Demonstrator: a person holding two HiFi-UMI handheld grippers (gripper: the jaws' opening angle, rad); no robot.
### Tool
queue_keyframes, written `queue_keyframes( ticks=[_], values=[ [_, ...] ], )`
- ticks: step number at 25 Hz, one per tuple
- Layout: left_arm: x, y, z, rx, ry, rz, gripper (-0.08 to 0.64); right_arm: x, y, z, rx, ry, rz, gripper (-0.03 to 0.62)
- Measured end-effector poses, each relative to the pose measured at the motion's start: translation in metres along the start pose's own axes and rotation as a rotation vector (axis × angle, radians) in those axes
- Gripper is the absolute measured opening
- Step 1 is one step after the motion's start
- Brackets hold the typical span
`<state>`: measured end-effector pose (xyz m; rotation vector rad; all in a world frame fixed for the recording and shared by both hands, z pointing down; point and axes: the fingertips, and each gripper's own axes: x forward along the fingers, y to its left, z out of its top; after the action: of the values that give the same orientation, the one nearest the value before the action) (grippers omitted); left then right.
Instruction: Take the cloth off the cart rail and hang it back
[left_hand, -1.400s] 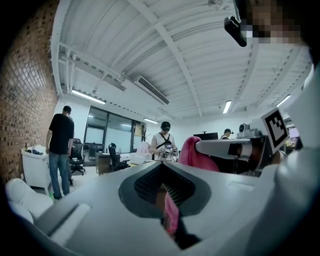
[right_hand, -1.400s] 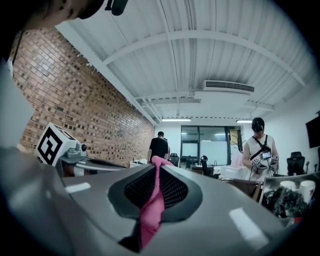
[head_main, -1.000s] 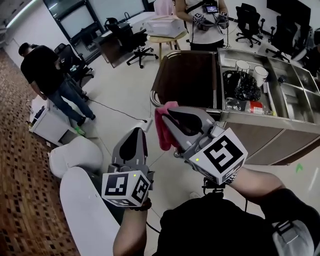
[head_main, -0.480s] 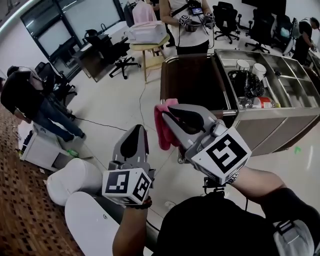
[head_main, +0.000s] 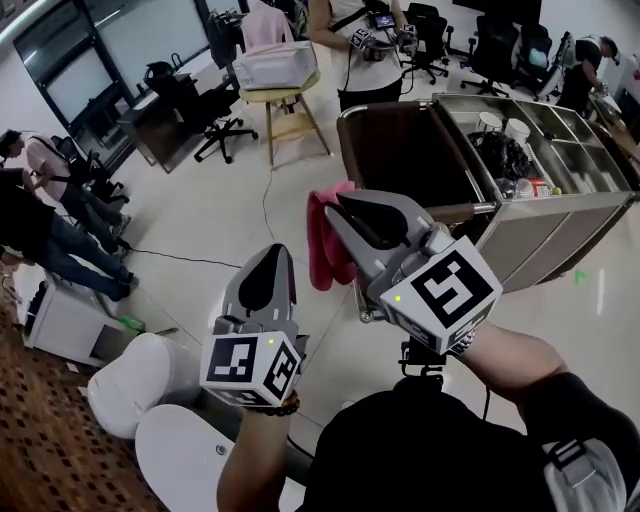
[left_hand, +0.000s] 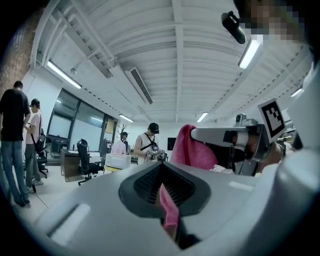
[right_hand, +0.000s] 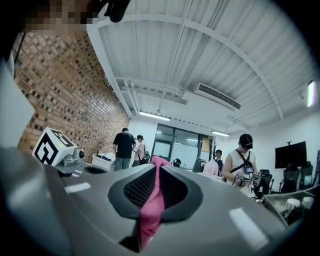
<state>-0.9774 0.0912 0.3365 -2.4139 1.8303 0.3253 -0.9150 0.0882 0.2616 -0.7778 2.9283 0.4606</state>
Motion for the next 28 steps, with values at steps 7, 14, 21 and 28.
queue_keyframes(
  ticks=[7,14,21,28],
  values=[
    [-0.008,0.052,0.015,-0.024,-0.028,-0.017,0.005,0.056,0.016,0.008,-0.029,0.015,-0.001,0.018],
    [0.009,0.105,0.026,-0.031,-0.017,-0.045,0.005,0.117,0.012,0.013,-0.003,0.036,-0.017,0.018],
    [0.108,0.117,0.058,-0.023,0.005,-0.068,0.005,0.160,-0.085,0.034,0.016,0.031,-0.029,0.018],
    [0.171,0.141,0.045,-0.036,0.010,-0.100,0.005,0.203,-0.140,-0.005,0.046,0.090,-0.052,0.018]
  ],
)
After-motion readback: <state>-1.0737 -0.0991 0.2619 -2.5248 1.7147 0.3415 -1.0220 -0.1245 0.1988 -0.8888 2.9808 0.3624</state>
